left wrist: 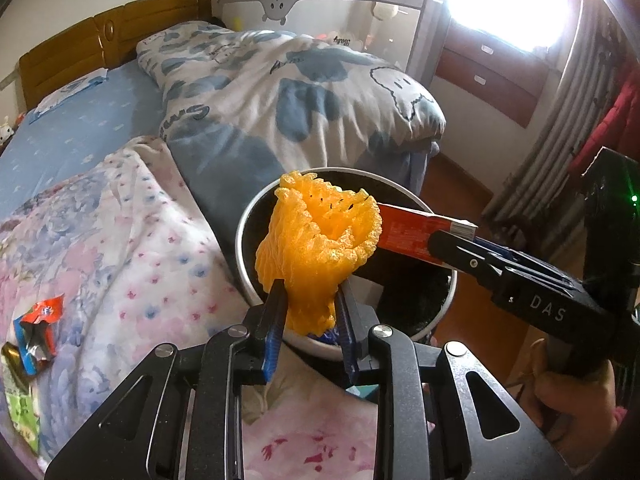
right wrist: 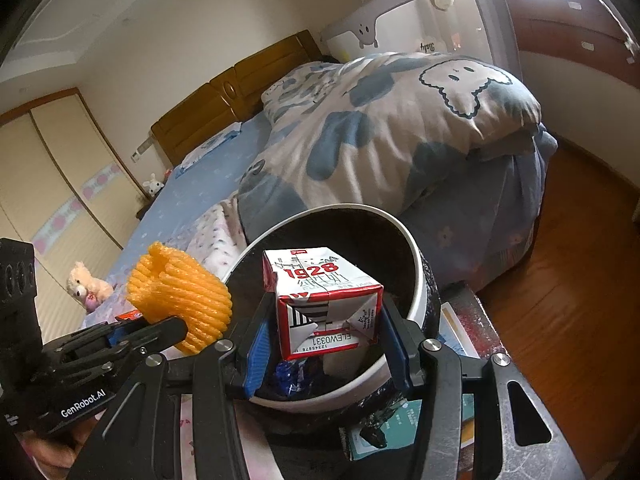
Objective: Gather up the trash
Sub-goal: 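Carry the yellow foam net and milk carton with both tools over the bin, then open both tools to drop the foam net and carton into the bin, then move both open tools back toward the green pouch and wrapper on the bed, then grasp the green spouted pouch with the left tool while the right tool grasps the orange snack wrapper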
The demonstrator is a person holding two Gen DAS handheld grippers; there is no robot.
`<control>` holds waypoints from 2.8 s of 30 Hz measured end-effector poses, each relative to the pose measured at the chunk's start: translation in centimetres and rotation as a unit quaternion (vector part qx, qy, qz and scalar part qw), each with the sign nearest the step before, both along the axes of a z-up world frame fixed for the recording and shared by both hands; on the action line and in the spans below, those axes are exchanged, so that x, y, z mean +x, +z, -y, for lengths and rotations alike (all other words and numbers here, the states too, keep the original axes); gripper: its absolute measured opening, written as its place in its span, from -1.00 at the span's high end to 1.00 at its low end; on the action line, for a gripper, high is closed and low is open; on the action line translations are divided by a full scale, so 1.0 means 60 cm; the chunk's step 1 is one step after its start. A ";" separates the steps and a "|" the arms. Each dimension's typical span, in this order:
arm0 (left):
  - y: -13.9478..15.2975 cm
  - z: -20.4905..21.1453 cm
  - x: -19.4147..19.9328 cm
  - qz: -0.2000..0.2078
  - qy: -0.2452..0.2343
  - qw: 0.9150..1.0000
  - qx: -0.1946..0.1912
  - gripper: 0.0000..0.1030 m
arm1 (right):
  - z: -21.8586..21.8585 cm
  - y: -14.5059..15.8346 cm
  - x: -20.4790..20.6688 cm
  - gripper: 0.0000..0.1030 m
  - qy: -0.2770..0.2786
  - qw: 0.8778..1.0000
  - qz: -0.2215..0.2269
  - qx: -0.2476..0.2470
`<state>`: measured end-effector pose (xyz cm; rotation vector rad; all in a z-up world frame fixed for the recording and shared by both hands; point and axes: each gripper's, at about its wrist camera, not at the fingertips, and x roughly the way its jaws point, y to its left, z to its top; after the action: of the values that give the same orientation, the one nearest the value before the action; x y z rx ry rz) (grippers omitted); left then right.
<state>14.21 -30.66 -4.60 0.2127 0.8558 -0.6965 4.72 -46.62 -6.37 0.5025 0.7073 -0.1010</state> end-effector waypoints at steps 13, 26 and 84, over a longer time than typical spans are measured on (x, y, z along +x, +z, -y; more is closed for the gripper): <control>0.000 -0.004 0.002 0.000 0.010 1.000 0.003 -0.19 | 0.008 -0.005 0.023 -0.08 -0.003 1.000 -0.014 0.004; -0.007 -0.139 -0.018 -0.008 0.082 0.996 -0.020 -0.30 | -0.050 0.020 0.017 -0.72 0.016 1.000 0.002 0.017; -0.061 -0.524 -0.009 -0.034 0.319 0.946 -0.038 -0.33 | -0.431 -0.042 0.135 -0.76 0.205 0.978 -0.019 -0.013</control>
<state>13.66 0.79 -8.25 -0.1598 0.8963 -0.1266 12.83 -20.79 -8.88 0.3210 0.8329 0.2668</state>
